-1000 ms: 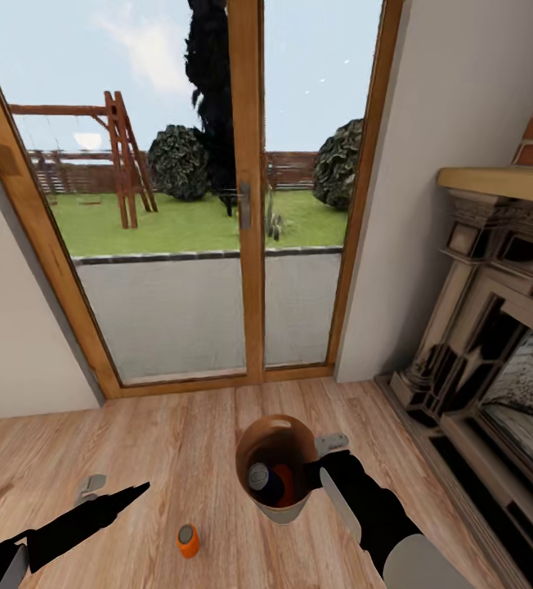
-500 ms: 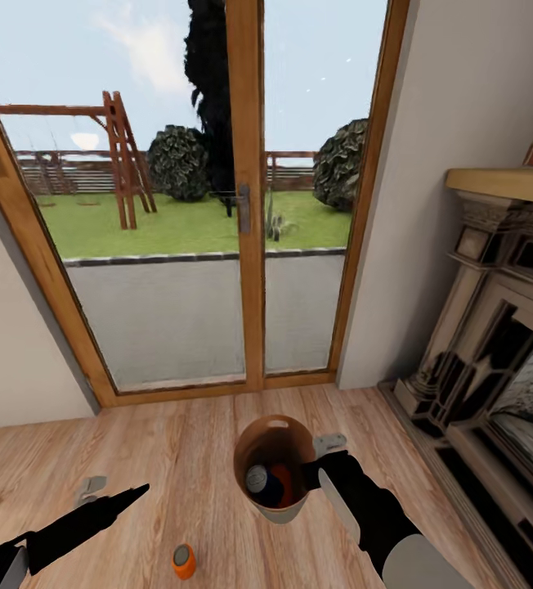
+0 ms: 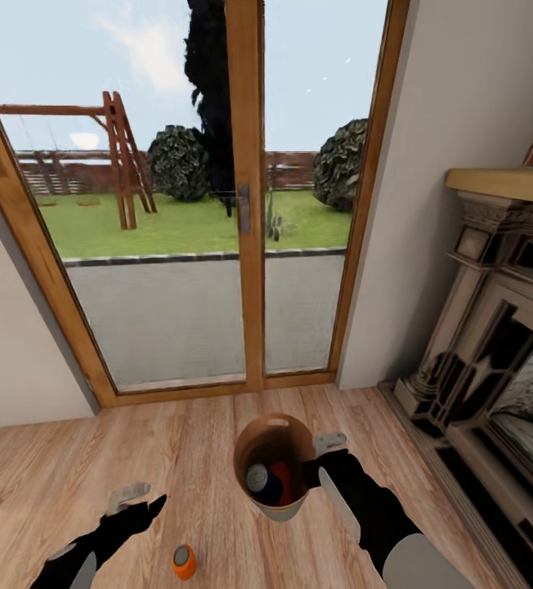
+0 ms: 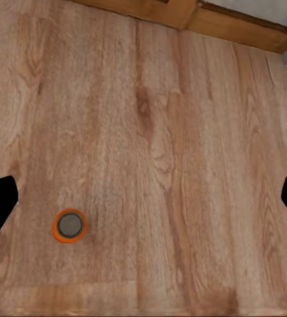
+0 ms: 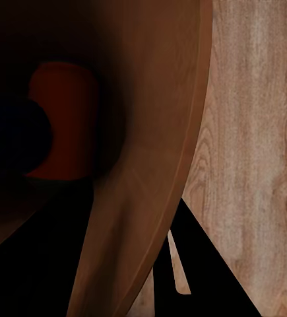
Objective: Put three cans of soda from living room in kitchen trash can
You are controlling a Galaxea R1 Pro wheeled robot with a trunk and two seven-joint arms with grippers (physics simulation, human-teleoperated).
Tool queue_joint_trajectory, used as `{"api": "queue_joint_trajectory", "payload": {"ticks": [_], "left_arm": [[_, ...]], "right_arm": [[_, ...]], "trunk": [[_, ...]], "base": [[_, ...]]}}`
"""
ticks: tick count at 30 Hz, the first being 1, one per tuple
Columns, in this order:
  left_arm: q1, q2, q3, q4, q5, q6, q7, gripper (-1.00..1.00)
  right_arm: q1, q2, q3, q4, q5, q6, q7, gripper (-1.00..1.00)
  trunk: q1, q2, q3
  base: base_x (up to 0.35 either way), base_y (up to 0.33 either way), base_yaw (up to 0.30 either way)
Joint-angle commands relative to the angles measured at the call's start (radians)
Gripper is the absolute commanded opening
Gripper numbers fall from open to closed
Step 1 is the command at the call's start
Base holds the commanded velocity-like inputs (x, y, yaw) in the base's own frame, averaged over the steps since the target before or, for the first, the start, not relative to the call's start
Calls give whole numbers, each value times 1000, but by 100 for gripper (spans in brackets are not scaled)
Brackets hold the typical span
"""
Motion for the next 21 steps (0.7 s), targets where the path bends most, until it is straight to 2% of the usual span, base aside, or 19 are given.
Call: {"api": "queue_joint_trajectory", "payload": {"ticks": [1, 4, 8, 11, 21], "left_arm": [[0, -5, -30, -1, 0, -2, 28, 100], [0, -18, -123, -6, 2, -7, 96, 100], [0, -22, -163, -8, 3, -10, 126, 100], [0, -22, -165, -8, 3, -10, 129, 100], [0, -22, -164, -8, 3, -10, 130, 100]], "right_arm": [[-1, 0, 0, -1, -2, -1, 0, -100], [-1, 0, 0, -1, -2, -2, 0, -100], [-1, 0, 0, -1, -1, -2, 0, -100], [-1, 0, 0, 0, -1, -2, -1, -100], [-1, 0, 0, 0, -1, -2, -1, -100]], "trunk": [[0, 0, 0], [0, 0, 0], [0, 0, 0], [0, 0, 0], [0, 0, 0]], "base": [[0, 0, 0], [0, 0, 0], [108, 0, 0], [208, 0, 0], [80, 0, 0]]}}
